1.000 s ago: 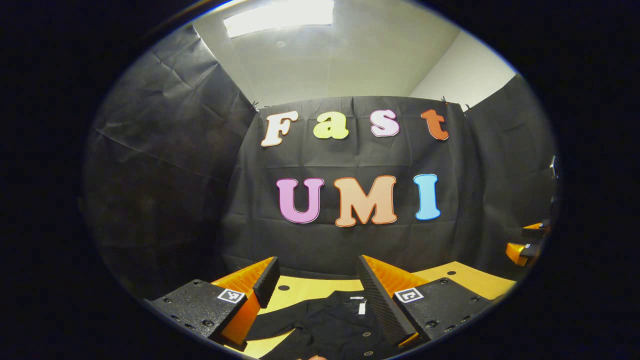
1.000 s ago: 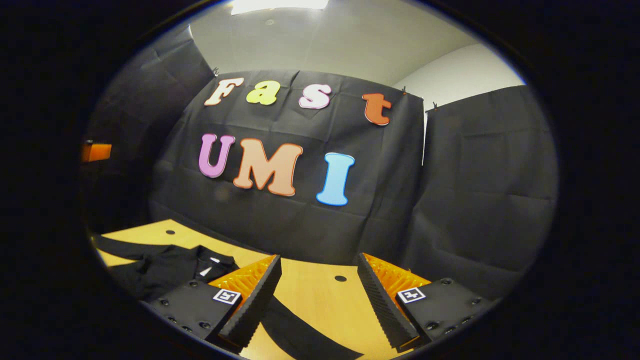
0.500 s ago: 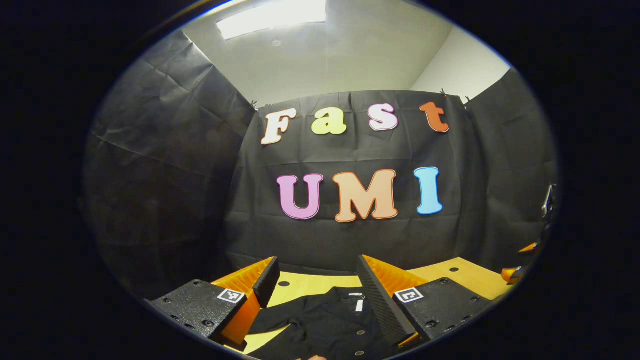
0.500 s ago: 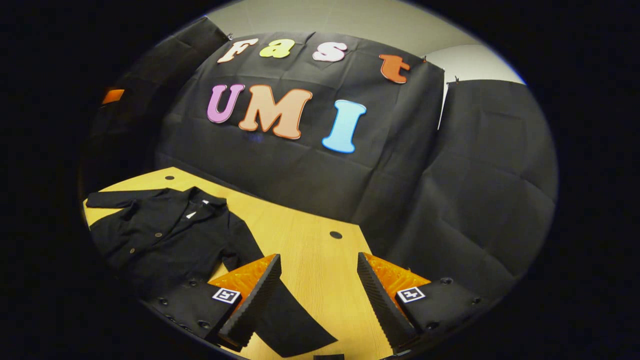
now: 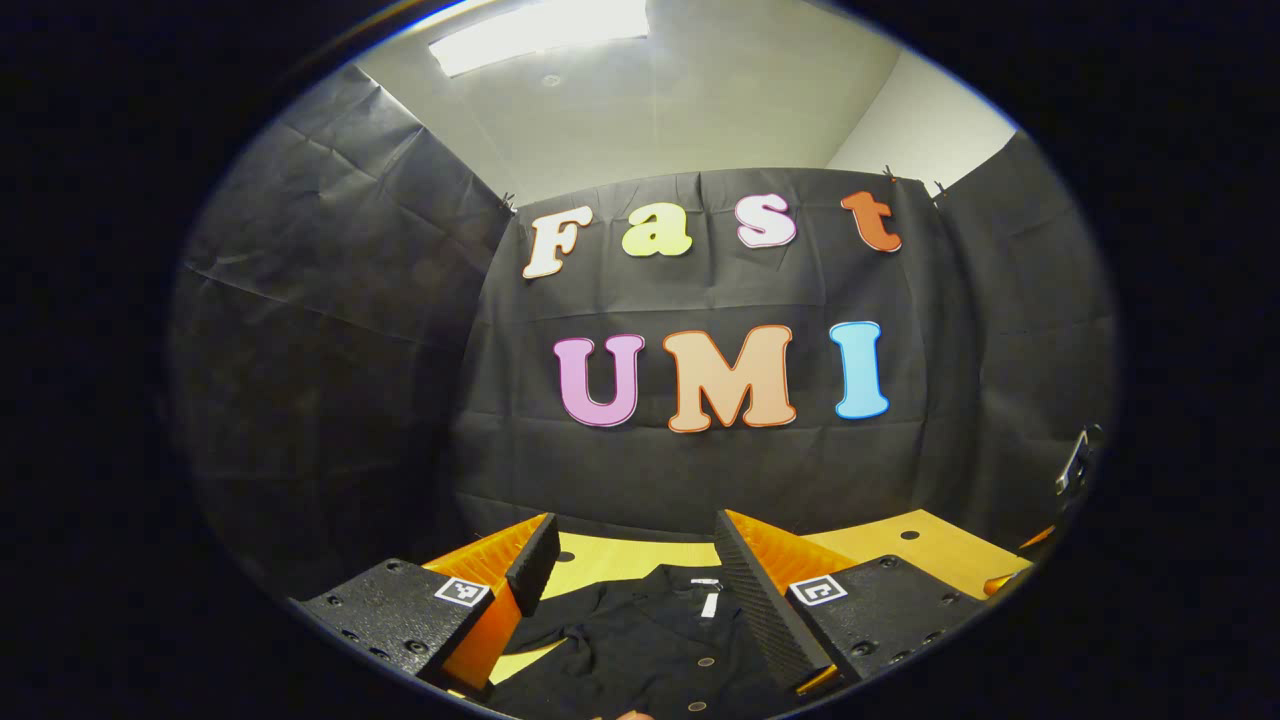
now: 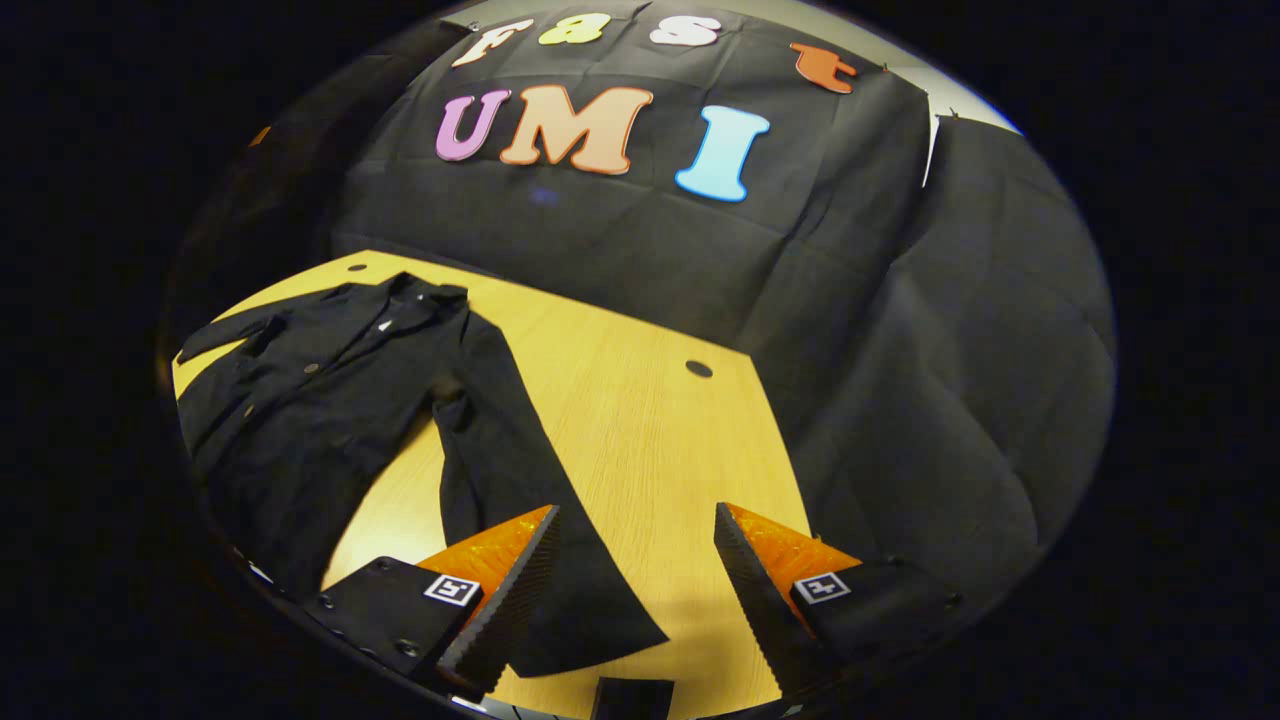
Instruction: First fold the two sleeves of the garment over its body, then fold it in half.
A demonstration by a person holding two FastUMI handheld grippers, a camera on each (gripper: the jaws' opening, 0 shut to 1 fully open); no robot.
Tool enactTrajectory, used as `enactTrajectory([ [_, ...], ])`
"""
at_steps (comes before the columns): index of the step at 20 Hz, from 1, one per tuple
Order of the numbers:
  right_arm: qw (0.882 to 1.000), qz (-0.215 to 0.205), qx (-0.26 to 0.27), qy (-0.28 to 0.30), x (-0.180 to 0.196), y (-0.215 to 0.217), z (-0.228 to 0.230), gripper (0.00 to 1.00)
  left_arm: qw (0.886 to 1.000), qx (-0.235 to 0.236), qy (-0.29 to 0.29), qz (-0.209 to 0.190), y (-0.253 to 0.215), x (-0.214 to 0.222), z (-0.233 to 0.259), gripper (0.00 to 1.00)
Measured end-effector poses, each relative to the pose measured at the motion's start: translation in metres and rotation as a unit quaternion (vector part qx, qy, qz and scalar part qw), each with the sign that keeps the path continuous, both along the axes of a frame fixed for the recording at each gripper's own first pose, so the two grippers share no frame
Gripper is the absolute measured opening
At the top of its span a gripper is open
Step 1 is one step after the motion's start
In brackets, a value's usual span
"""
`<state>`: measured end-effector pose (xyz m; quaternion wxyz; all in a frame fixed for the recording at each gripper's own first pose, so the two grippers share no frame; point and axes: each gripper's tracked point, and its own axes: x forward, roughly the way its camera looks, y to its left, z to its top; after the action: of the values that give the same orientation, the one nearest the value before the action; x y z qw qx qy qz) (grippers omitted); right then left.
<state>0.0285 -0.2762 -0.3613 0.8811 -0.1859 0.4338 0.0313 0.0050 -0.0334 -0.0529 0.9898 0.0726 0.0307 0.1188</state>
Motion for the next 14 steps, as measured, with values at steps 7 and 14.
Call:
enactTrajectory([
  [7, 0.994, -0.005, -0.007, 0.107, -0.039, -0.018, -0.057, 0.98, 1.000, 0.004, 0.009, 0.006, -0.008, 0.008, -0.009, 0.92],
  [14, 0.985, -0.025, 0.000, 0.172, -0.056, -0.027, -0.083, 0.99, 1.000, 0.010, 0.017, 0.005, -0.016, 0.014, -0.015, 0.92],
])
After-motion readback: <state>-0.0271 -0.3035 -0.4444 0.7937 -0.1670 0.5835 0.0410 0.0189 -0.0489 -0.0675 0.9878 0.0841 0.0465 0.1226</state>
